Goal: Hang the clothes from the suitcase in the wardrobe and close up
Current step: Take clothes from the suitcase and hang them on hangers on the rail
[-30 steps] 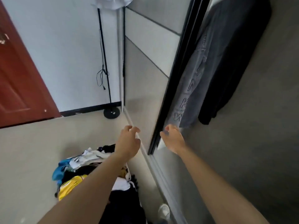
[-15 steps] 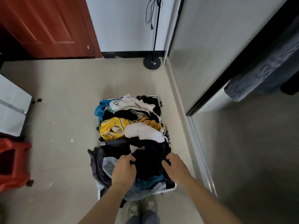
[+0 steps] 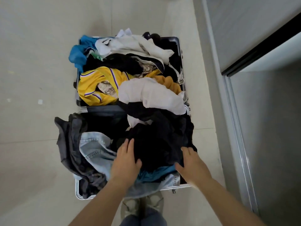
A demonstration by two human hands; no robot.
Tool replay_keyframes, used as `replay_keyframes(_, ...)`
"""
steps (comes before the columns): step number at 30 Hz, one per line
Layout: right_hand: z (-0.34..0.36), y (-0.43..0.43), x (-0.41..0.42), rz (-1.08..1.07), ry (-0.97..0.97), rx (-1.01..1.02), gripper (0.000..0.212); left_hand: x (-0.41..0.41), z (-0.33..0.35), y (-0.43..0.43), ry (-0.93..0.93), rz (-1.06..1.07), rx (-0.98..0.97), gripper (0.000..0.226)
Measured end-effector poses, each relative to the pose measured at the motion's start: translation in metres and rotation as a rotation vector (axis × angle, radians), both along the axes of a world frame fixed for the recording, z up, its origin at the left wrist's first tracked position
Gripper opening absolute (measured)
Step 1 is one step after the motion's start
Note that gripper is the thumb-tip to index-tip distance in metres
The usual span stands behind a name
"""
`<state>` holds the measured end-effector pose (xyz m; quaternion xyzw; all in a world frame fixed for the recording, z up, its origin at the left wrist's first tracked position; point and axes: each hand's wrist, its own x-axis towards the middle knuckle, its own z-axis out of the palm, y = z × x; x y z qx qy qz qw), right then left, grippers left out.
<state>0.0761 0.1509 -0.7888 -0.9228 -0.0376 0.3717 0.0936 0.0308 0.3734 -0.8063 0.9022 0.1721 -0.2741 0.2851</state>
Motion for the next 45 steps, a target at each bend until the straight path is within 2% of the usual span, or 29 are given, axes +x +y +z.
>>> replay_keyframes(3,-0.038,0.002,0.032,0.013,-0.078,-0.014,0.09,0.02,-0.044,-0.002,-0.016,-0.088,0.039,0.095)
replay_keyframes(5,-0.058,0.011,0.046,-0.02,-0.031,-0.079,0.097,0.026,-0.065,-0.005,0.051,-0.168,0.064,0.078)
replay_keyframes(7,-0.077,0.024,0.047,-0.088,0.032,-0.091,0.073,0.02,-0.082,-0.008,0.097,-0.23,0.037,0.042)
replay_keyframes(9,-0.087,0.04,0.031,-0.148,0.031,-0.012,0.043,0.004,-0.09,-0.008,0.068,-0.189,-0.121,0.014)
replay_keyframes(11,-0.09,0.056,0.001,-0.221,0.067,0.161,0.033,-0.017,-0.085,-0.002,0.036,-0.036,-0.324,0.021)
replay_keyframes(14,-0.066,0.075,-0.03,-0.504,0.262,0.468,0.029,-0.04,-0.046,0.003,0.129,0.483,-0.481,0.031)
replay_keyframes(17,-0.031,0.08,-0.033,-0.727,0.279,0.572,0.027,-0.047,-0.001,0.005,0.138,0.913,-0.594,0.04)
replay_keyframes(20,0.022,0.089,-0.014,-0.785,0.196,0.688,0.031,-0.033,0.048,0.008,0.122,1.101,-0.67,0.038)
replay_keyframes(24,0.113,0.106,0.017,-0.789,0.178,0.82,0.037,-0.006,0.121,0.019,-0.019,1.148,-0.814,0.032)
replay_keyframes(27,0.173,0.117,0.03,-0.745,0.186,0.87,0.04,0.008,0.173,0.035,-0.054,1.073,-0.907,0.024)
replay_keyframes(28,0.18,0.118,0.035,-0.744,0.191,0.895,0.034,0.013,0.178,0.039,-0.051,1.019,-0.933,0.023)
replay_keyframes(29,0.252,0.121,0.027,-0.732,0.203,0.897,0.023,0.004,0.252,0.05,-0.046,0.984,-0.949,0.022)
replay_keyframes(30,0.273,0.123,0.028,-0.74,0.24,0.922,0.015,0.003,0.273,0.056,-0.043,0.928,-0.98,0.023)
replay_keyframes(32,0.296,0.125,0.032,-0.742,0.261,0.97,0.012,0.002,0.298,0.063,-0.01,0.756,-1.017,0.031)
replay_keyframes(35,0.363,0.127,0.037,-0.731,0.219,0.996,0.014,-0.005,0.376,0.075,0.078,0.449,-1.02,0.032)
replay_keyframes(37,0.413,0.127,0.041,-0.706,0.152,1.024,0.014,-0.007,0.428,0.079,0.107,0.157,-0.84,0.036)
replay_keyframes(38,0.437,0.126,0.043,-0.669,0.115,1.033,0.013,-0.007,0.45,0.081,0.078,0.076,-0.727,0.035)
replay_keyframes(39,0.457,0.124,0.046,-0.634,0.079,1.039,0.013,-0.005,0.47,0.084,0.029,0.042,-0.616,0.028)
replay_keyframes(41,0.501,0.115,0.049,-0.584,0.025,1.074,0.016,0.001,0.512,0.093,-0.082,0.033,-0.517,0.013)
replay_keyframes(45,0.575,0.096,0.054,-0.471,-0.081,1.095,0.022,0.013,0.586,0.101,-0.36,-0.047,-0.357,0.011)
